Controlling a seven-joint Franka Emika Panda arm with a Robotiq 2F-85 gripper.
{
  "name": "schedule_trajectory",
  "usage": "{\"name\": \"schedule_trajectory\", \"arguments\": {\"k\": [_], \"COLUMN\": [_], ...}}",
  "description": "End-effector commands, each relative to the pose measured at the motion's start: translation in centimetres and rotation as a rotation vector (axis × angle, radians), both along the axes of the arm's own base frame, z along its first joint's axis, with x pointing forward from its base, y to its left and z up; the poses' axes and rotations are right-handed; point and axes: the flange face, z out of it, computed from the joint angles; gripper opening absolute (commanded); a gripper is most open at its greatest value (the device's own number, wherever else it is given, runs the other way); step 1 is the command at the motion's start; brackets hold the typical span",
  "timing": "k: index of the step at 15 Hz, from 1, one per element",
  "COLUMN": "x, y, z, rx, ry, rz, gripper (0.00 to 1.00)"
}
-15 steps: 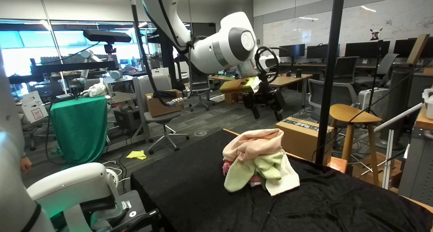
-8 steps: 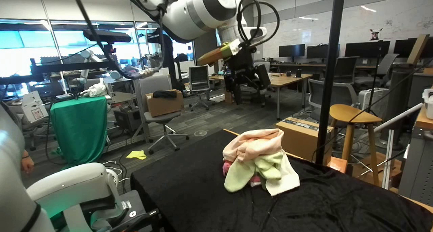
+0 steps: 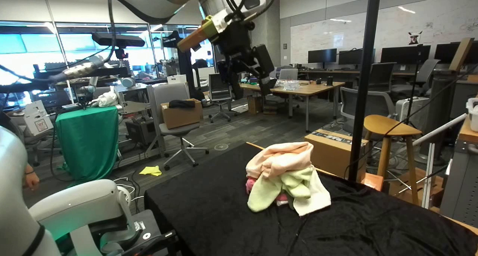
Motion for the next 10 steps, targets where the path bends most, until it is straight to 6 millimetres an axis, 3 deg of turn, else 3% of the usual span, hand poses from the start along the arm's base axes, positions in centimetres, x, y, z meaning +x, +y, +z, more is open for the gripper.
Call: {"name": "schedule_trajectory", "arguments": {"k": [1, 4, 5, 10], "x": [-4.15, -5.05, -4.15, -4.26], "y": [-1.24, -2.05, -1.28, -1.24], "z": [0.87, 1.16, 0.70, 0.26], "rx": [0.040, 0.066, 0.038, 0.031], "ry": [-0.052, -0.043, -0.027, -0.018], "rz": [0.041, 0.052, 0.034, 0.035], "gripper": [1.00, 1.00, 1.00, 1.00]}}
